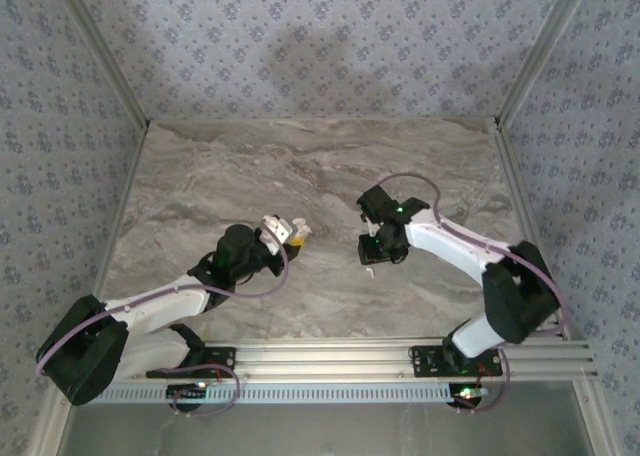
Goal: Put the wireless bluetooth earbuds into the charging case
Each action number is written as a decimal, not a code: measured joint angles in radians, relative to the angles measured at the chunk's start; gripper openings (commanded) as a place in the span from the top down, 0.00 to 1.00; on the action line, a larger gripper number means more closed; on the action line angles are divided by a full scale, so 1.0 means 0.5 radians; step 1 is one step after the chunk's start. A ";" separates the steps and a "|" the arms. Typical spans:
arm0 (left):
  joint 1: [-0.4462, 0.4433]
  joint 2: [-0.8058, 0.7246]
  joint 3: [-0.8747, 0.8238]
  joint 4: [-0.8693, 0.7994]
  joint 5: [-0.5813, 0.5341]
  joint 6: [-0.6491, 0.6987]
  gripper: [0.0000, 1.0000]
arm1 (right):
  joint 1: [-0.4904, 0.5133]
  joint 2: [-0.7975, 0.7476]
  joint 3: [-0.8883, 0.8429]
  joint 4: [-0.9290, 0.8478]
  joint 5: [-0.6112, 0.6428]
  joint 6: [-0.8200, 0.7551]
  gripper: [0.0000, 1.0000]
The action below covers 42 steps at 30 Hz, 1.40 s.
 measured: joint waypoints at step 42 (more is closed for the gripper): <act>0.000 -0.039 -0.216 0.307 0.034 -0.037 0.91 | 0.076 0.165 0.082 0.153 0.098 -0.139 0.85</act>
